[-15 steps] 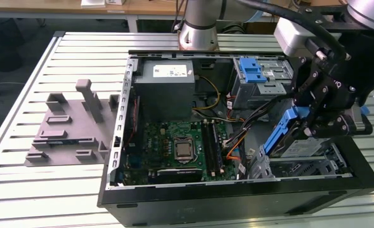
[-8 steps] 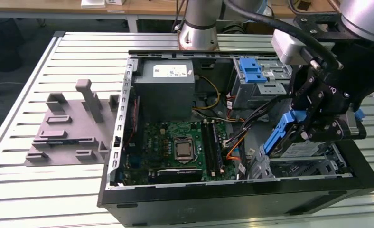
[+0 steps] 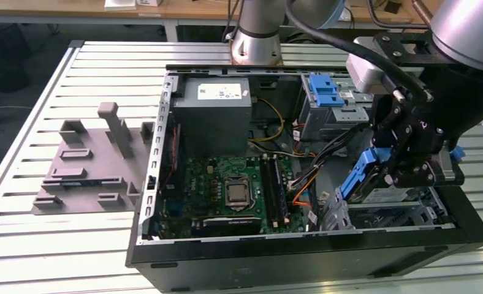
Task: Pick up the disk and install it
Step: 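Insert the disk into the insertion slot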
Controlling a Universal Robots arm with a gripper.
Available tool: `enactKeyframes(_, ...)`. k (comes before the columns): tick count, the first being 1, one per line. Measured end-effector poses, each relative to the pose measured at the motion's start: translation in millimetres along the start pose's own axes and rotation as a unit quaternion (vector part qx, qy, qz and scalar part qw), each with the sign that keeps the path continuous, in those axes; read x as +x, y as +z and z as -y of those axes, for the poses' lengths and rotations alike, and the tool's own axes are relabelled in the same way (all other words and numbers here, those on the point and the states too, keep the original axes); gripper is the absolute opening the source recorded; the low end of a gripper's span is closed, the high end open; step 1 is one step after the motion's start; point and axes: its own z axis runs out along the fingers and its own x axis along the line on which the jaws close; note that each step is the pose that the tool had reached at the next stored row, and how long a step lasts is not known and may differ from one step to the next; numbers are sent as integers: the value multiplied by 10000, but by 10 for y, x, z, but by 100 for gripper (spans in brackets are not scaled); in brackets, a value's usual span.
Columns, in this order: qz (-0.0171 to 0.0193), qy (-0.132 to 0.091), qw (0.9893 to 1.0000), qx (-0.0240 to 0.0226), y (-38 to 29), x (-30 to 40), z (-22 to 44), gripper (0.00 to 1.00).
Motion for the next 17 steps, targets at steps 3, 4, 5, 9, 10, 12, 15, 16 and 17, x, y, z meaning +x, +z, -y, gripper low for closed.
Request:
enactKeyframes(3, 0, 0, 10000, 0, 39, 1, 0, 36)
enactKeyframes(4, 0, 0, 10000, 0, 52, 0, -1, 36)
enactKeyframes(5, 0, 0, 10000, 0, 66, 1, -1, 36)
enactKeyframes(9, 0, 0, 10000, 0, 115, 1, -1, 36)
enactKeyframes(10, 0, 0, 10000, 0, 123, 1, -1, 36)
enactKeyframes(12, -2, 0, 10000, 0, 125, 1, -1, 36)
enactKeyframes(15, -2, 0, 10000, 0, 126, 1, -1, 36)
enactKeyframes(16, -1, 0, 10000, 0, 126, 1, -1, 36)
enactKeyframes(17, -2, 0, 10000, 0, 126, 2, -2, 37)
